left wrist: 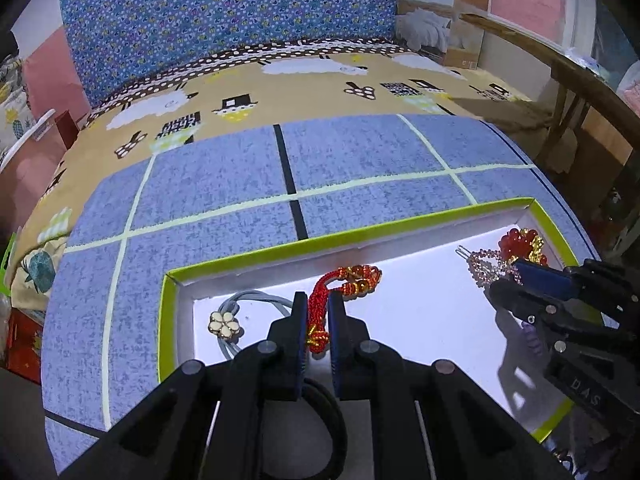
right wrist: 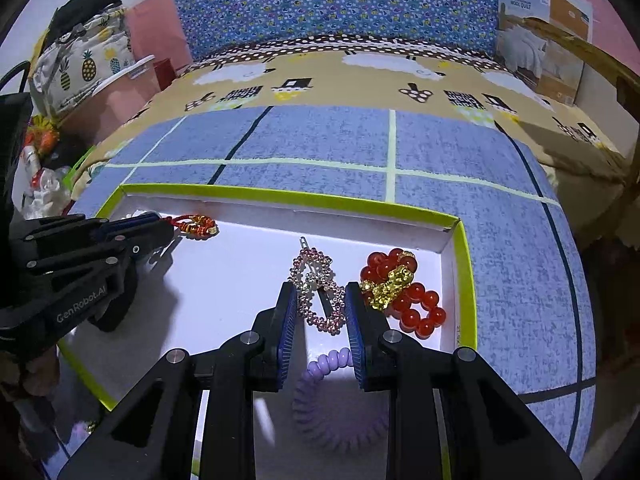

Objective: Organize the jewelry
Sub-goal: 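Carry red tassel into green box with left tool while right tool drops pink hairpin there, then move left tool to light-blue coil hair tie while right tool reaches black hair tie, then grasp light-blue coil hair tie with left tool while right tool grasps black hair tie, then lower both hair ties into green box and open both tools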

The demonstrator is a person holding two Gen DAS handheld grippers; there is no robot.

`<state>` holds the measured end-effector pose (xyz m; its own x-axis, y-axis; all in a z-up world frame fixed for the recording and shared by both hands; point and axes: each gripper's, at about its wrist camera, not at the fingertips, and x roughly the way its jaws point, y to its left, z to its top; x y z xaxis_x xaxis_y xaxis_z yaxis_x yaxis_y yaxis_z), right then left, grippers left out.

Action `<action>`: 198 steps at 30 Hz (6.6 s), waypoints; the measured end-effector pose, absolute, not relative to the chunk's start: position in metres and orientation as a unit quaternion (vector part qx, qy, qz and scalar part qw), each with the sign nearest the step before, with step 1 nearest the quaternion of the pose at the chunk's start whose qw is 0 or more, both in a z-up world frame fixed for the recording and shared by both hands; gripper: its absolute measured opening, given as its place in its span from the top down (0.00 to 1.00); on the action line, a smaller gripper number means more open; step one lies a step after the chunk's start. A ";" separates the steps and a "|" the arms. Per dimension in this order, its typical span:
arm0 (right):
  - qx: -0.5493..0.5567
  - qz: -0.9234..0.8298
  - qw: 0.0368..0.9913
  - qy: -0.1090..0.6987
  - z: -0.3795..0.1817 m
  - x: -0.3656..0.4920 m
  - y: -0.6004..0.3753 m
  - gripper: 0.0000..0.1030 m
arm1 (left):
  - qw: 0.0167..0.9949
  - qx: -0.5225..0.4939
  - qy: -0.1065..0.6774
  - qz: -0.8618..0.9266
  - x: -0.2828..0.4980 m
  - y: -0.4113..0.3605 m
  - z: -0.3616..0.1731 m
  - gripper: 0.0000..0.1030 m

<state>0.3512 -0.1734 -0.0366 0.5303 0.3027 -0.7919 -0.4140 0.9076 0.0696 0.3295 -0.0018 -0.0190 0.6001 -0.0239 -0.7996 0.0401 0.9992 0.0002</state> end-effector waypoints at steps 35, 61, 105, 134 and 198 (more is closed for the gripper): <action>-0.033 0.227 0.903 0.364 0.012 0.229 -0.201 0.68 | 0.939 -0.029 0.341 -0.015 0.201 0.009 0.027 0.74; -0.021 0.223 0.903 0.367 -0.005 0.139 -0.222 0.68 | 0.941 -0.016 0.335 -0.044 0.107 0.004 0.001 0.70; -0.028 0.208 0.893 0.397 -0.028 0.168 -0.220 0.98 | 0.913 0.032 0.400 -0.069 0.135 -0.047 -0.027 0.90; -0.031 0.233 0.912 0.336 0.021 0.164 -0.213 0.98 | 0.935 -0.013 0.347 -0.069 0.133 -0.018 0.019 0.90; -0.025 0.210 0.893 0.397 -0.022 0.292 -0.205 0.86 | 0.917 -0.027 0.392 -0.066 0.251 0.000 -0.009 0.81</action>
<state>0.2923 -0.2053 -0.0216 0.5962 0.3557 -0.7198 -0.3960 0.9101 0.1218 0.2512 0.0000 -0.0087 0.6845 -0.1411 -0.7152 0.0996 0.9900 -0.1000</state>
